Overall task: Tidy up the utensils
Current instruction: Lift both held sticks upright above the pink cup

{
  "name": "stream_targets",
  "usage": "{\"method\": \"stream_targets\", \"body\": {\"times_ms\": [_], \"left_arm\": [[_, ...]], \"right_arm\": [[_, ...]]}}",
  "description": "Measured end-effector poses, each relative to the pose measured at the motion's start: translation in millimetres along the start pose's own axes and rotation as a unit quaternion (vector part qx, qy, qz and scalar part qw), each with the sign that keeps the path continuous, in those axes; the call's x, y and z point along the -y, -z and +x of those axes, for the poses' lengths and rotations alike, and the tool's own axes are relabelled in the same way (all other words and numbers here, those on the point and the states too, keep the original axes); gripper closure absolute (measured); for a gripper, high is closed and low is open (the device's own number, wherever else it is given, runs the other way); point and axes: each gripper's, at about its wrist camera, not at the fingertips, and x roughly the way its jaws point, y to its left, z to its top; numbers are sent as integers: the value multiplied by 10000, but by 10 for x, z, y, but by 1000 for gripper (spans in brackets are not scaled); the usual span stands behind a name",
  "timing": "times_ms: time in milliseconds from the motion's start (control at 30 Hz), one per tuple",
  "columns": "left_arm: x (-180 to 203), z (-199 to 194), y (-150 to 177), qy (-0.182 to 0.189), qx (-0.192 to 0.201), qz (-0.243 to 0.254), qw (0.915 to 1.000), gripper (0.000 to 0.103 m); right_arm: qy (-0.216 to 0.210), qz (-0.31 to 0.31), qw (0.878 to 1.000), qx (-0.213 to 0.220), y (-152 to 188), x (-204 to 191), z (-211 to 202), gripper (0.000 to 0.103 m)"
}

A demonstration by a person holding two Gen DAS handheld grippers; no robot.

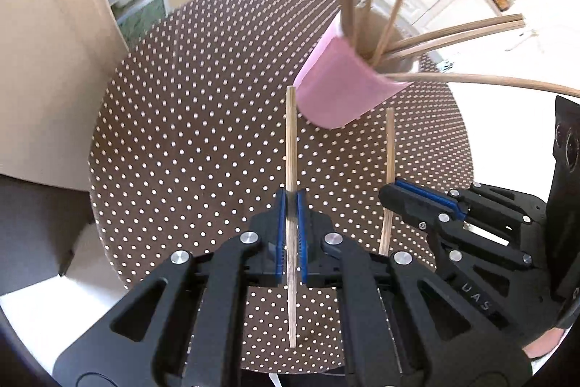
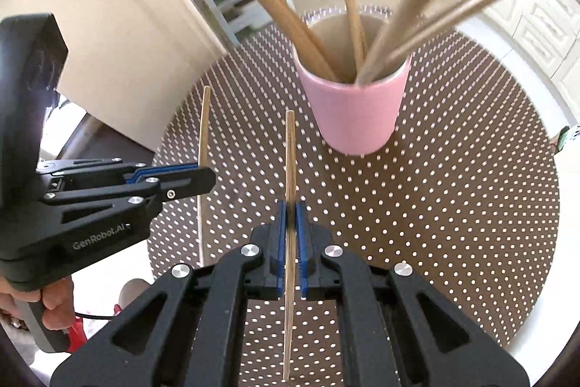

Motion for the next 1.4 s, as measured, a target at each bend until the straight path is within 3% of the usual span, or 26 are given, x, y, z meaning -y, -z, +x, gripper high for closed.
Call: {"method": "stream_targets", "body": {"times_ms": [367,800,1033,1400], "left_arm": [[487,-680,13,235,621,722,9952,97],[743,-1190,-26,416,1329,1456,9795,97],[837,-1448,-93,505,1725,1558,9713,97],[778,-1651,-384,503,2148,1212,9678,97]], "right_arm": [[228,163,9953,930,115,-325,-674,99],[542,76,9839,1702,188,-523,-1184,99],[727,-29,9747,2115,101,-507,-1527,99],[825,-17,9601,2673,-111,-270,-1870,99]]}}
